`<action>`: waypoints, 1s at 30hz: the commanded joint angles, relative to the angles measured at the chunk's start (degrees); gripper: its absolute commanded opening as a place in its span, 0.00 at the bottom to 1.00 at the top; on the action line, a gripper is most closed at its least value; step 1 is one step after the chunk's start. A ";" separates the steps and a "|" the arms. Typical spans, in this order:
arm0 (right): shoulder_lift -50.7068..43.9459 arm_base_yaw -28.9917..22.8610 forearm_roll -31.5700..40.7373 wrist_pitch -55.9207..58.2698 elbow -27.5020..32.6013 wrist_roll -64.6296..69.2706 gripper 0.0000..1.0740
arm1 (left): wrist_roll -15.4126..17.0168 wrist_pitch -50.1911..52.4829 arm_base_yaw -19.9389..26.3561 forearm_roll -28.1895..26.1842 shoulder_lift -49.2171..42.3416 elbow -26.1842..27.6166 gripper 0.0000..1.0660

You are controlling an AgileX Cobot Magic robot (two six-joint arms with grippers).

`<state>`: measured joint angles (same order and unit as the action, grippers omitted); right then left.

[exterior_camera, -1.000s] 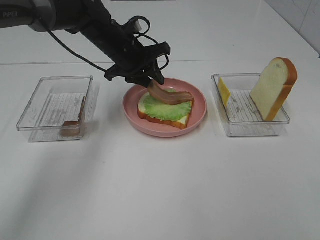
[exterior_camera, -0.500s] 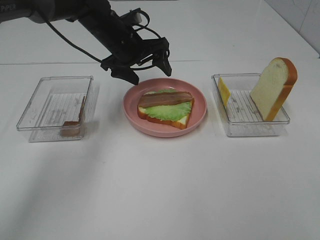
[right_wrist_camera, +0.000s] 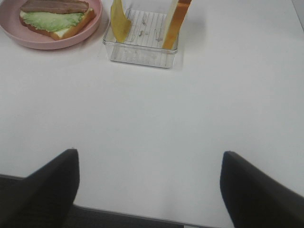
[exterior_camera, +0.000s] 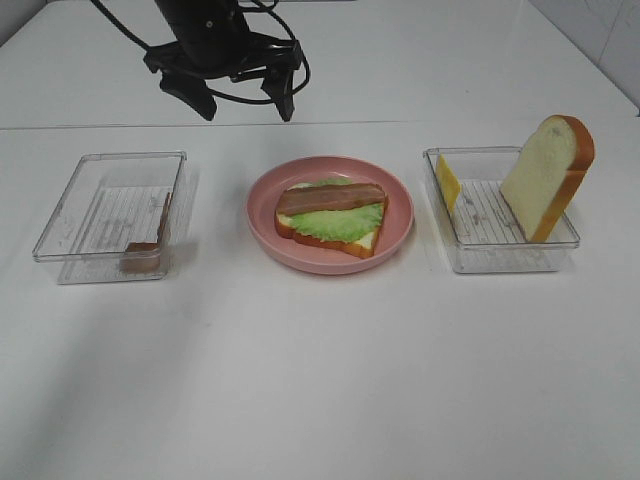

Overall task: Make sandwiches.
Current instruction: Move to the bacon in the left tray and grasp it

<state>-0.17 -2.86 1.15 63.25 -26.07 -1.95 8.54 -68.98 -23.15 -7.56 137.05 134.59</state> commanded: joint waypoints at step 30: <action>-2.01 0.23 0.34 -0.11 0.11 -0.52 0.75 | 8.37 -6.42 1.26 6.36 -9.00 -22.75 0.83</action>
<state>-0.17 -2.86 1.15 63.25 -26.07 -1.95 15.99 -69.84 -21.94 -1.32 127.37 112.30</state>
